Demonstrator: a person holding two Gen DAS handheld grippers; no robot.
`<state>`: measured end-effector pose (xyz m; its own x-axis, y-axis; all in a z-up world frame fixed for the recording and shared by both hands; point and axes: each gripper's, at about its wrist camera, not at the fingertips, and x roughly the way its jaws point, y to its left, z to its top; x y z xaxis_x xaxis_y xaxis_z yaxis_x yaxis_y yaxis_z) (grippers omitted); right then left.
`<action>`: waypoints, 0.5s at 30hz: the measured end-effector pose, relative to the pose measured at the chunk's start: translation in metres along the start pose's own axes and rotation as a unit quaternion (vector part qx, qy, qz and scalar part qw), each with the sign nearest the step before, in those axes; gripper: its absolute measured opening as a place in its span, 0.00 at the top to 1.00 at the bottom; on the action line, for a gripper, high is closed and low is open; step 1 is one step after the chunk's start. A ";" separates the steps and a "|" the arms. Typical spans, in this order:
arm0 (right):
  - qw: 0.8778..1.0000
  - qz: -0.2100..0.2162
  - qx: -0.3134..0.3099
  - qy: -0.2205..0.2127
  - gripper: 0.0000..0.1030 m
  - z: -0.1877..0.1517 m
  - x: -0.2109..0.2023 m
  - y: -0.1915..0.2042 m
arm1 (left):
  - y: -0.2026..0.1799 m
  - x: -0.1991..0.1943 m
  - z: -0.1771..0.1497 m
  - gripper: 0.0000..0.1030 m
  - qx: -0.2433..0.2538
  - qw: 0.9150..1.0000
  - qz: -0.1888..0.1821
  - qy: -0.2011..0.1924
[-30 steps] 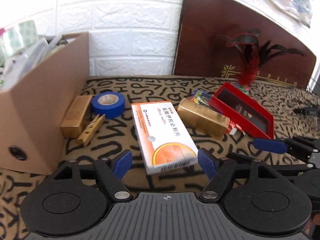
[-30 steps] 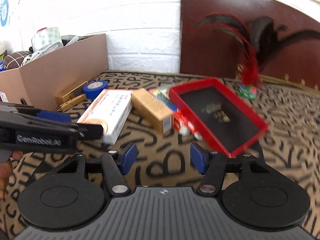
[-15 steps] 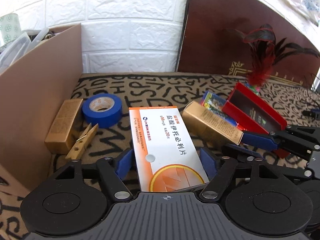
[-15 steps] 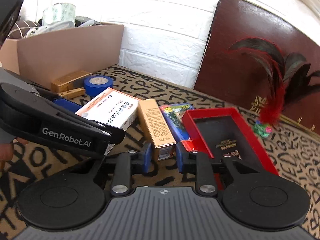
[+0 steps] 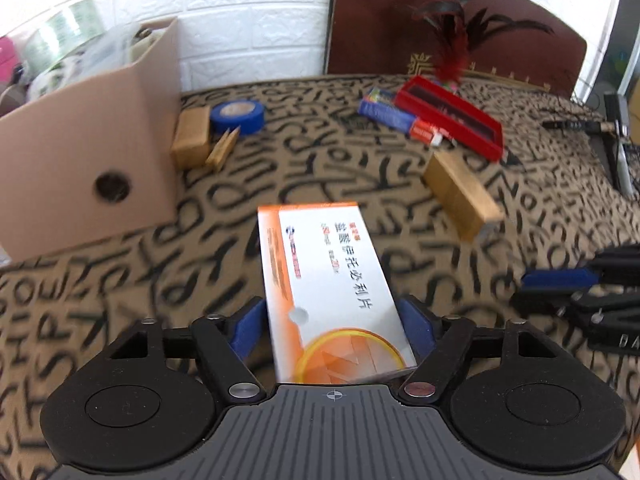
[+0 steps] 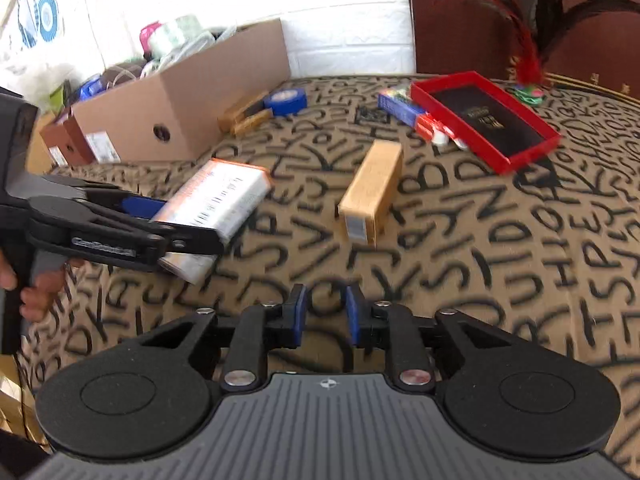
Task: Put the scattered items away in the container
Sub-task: 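Lift the medicine box and gold box and carry them to the cardboard box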
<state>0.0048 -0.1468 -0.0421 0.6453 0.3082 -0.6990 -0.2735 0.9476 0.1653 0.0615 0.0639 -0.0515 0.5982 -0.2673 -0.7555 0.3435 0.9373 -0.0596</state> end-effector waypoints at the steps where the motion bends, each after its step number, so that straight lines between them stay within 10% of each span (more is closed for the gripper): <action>1: 1.000 -0.009 -0.002 -0.006 0.61 0.001 -0.002 0.002 | 0.000 -0.001 0.000 0.17 -0.001 1.000 0.009 -0.002; 9: 0.997 -0.046 0.018 -0.060 0.49 0.040 0.007 0.003 | -0.007 0.019 0.013 0.12 -0.009 0.999 0.031 -0.005; 15: 0.997 -0.064 0.016 -0.025 0.63 0.054 0.041 -0.001 | -0.005 0.015 0.012 0.33 0.020 0.999 0.025 -0.005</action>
<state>0.0700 -0.1300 -0.0339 0.7090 0.1875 -0.6798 -0.1636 0.9814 0.1001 0.0774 0.0526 -0.0544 0.6229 -0.2222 -0.7500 0.3412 0.9400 0.0049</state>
